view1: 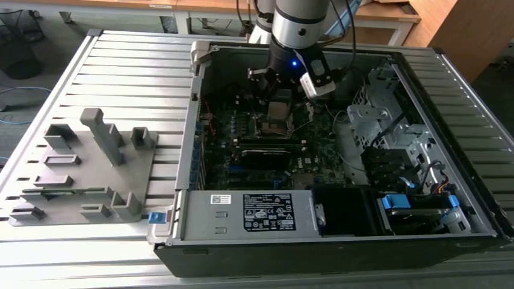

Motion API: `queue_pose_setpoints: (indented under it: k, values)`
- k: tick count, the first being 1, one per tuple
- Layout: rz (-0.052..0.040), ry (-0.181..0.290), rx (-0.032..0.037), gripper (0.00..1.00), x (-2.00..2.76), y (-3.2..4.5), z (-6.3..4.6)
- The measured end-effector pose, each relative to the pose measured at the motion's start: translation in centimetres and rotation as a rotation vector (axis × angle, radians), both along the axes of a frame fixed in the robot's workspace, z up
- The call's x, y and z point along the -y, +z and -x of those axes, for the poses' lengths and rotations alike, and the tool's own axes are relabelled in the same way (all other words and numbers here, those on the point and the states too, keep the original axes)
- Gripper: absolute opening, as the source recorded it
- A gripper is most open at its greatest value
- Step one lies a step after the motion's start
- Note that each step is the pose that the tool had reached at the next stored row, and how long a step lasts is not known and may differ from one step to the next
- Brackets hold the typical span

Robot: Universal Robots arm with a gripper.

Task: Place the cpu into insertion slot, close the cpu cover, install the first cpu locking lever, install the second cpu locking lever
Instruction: 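Place the cpu into insertion slot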

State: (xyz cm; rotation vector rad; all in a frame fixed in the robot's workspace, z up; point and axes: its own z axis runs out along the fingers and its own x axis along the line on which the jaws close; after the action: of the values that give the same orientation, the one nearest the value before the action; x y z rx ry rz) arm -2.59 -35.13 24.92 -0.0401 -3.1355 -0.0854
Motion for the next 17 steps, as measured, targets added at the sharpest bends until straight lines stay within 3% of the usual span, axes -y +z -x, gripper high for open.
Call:
queue_pose_setpoints:
  k: [9,17]
  values:
    - [0.0000,0.000,0.0000,0.54,-0.87,-0.42,-0.05]
    - [0.0003,-0.004,-0.0001,0.54,-0.93,-0.52,-0.06]
